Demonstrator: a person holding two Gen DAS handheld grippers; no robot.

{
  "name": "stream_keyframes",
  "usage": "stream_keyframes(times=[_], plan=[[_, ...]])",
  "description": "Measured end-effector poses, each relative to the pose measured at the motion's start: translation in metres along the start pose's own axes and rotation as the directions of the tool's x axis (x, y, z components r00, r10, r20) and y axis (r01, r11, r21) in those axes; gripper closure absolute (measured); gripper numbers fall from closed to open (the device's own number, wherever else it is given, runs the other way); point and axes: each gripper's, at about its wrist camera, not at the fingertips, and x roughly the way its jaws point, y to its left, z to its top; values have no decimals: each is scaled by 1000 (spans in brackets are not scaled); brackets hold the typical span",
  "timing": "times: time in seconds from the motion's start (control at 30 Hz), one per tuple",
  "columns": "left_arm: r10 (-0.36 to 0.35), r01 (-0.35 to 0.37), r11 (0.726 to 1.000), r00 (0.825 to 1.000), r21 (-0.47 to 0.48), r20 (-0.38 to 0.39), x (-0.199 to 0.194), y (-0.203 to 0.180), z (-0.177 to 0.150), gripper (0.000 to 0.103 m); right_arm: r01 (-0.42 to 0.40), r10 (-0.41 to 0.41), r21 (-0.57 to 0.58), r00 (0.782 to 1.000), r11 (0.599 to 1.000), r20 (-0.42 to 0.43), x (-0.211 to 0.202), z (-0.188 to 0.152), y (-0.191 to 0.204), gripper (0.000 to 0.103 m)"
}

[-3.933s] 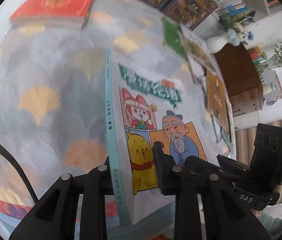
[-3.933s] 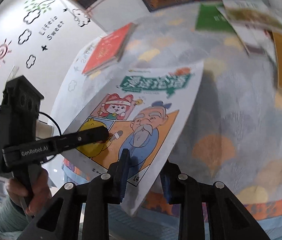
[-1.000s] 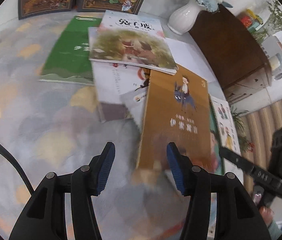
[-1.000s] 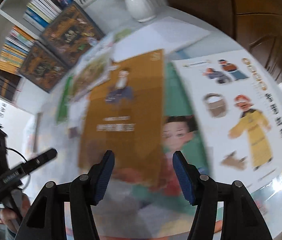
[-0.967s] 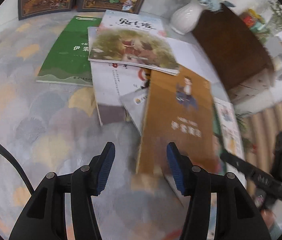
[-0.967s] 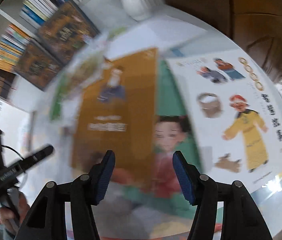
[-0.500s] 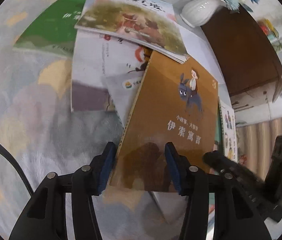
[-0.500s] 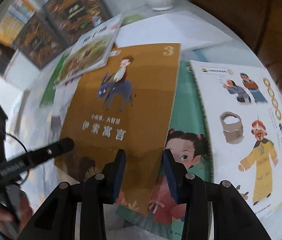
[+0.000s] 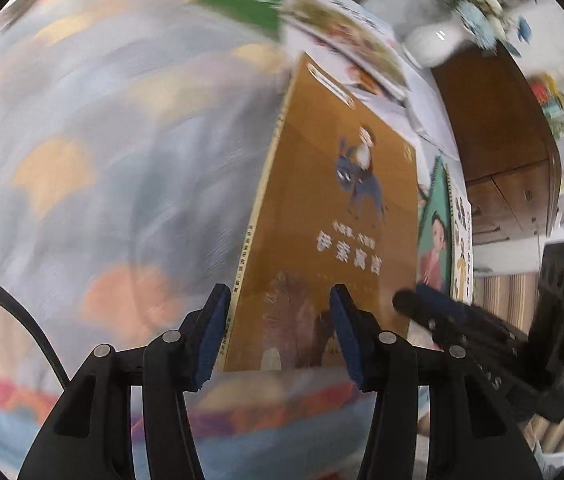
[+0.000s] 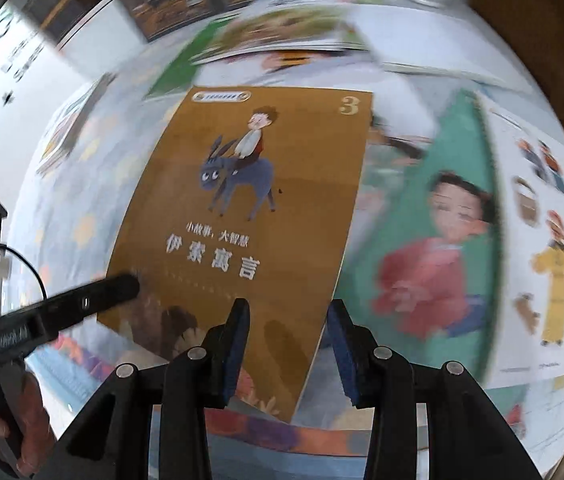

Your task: Organize books

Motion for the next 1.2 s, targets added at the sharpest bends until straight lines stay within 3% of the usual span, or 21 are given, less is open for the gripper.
stream_keyframes(times=[0.2,0.33,0.43,0.57,0.7,0.8,0.93,0.97,1.0,1.03,1.1,1.17,1.2], plan=[[49,-42,993,997,-112,56,-32,67,-7,56,-59,56,-125,998,990,-25,29,20,81,63],[68,-52,988,992,-142,104,-43,109,29,56,-110,113,-116,993,987,17,49,48,116,63],[41,-25,985,995,-173,95,-46,131,47,56,-174,173,-8,985,985,-17,61,54,110,63],[14,-1,987,997,-159,81,-47,148,46,56,-160,161,71,987,985,-12,59,36,98,63],[-44,50,992,997,-114,57,-44,147,43,56,-176,177,90,984,980,-9,58,13,105,75],[-120,124,987,992,-104,43,-43,154,47,56,-153,153,82,988,985,15,57,3,114,75],[-144,145,988,989,-50,37,-46,151,48,58,-161,155,158,987,974,51,57,-6,113,75],[-178,180,983,982,-28,55,-52,148,47,59,-162,154,174,986,971,59,56,-8,111,75],[-252,254,967,965,-15,73,-61,147,45,65,-161,152,184,986,970,63,55,-9,108,75],[-358,360,933,930,-21,78,-69,145,46,67,-168,159,193,985,967,65,53,-11,105,75],[-446,449,893,890,-21,92,-77,144,47,67,-185,174,217,982,958,70,53,-11,102,75],[-402,403,915,912,5,83,-71,141,51,67,-202,189,243,979,949,75,51,-15,95,75],[-356,356,934,932,5,65,-62,143,53,71,-204,190,247,979,947,78,50,-16,94,75]])
